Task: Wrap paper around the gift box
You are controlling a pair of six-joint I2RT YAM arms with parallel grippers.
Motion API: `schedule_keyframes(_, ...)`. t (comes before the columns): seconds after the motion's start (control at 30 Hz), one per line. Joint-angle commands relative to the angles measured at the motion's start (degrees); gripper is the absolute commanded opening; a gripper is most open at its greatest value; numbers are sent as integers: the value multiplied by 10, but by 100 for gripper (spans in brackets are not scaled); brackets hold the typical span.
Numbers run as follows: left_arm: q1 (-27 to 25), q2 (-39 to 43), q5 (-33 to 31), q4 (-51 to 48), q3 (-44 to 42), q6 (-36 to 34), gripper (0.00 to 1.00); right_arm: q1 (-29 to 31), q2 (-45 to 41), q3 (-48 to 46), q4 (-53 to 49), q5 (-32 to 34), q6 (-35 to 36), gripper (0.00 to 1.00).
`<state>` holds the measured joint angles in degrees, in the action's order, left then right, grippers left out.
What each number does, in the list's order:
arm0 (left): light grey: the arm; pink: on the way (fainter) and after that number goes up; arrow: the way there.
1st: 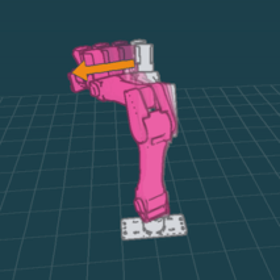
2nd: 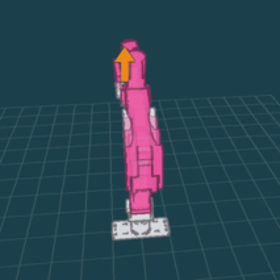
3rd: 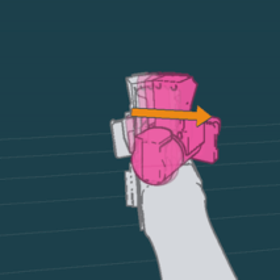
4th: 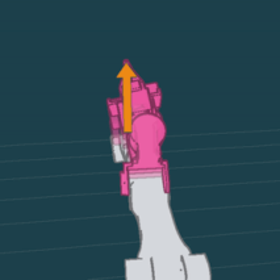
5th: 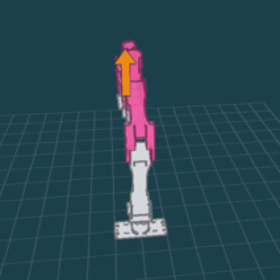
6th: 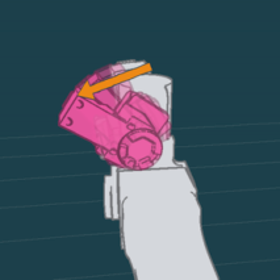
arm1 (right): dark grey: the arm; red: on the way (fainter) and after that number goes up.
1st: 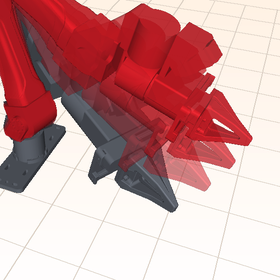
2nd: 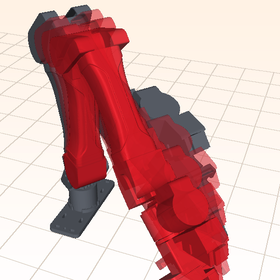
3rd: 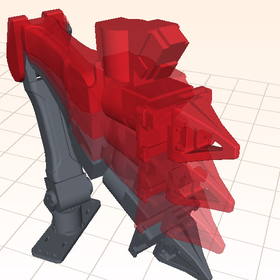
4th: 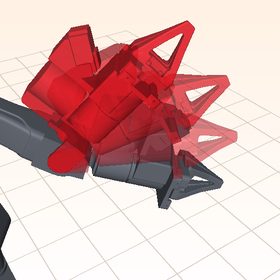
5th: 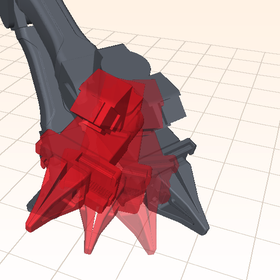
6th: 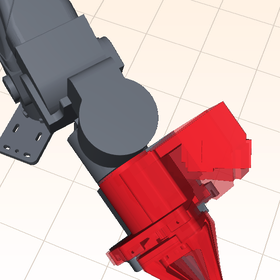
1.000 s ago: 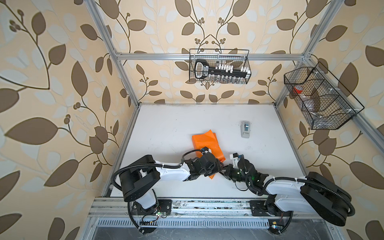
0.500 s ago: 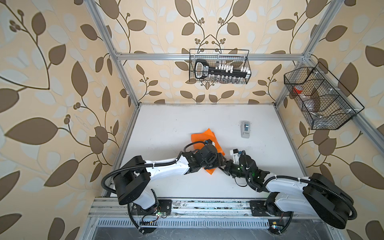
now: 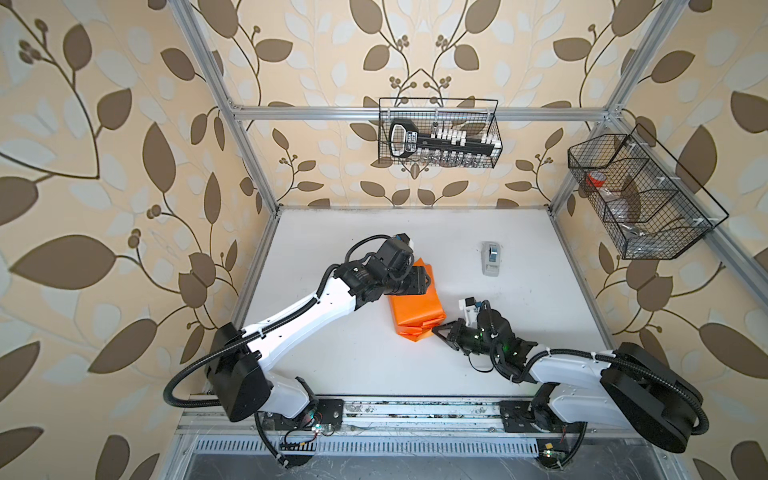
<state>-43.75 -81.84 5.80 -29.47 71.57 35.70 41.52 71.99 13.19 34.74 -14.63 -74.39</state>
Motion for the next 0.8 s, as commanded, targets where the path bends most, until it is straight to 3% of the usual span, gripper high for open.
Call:
schedule_keyframes(0.0, 1, -45, 15, -64, 38, -103, 59, -3, 6, 11, 25, -2, -17, 0)
schedule_keyframes(0.3, 19, -155, 94, -23, 50, -117, 49, -13, 18, 22, 41, -12, -25, 0)
schedule_keyframes(0.77, 35, -192, 90, -28, 14, -81, 48, -31, 67, 52, 90, -28, -49, 0)
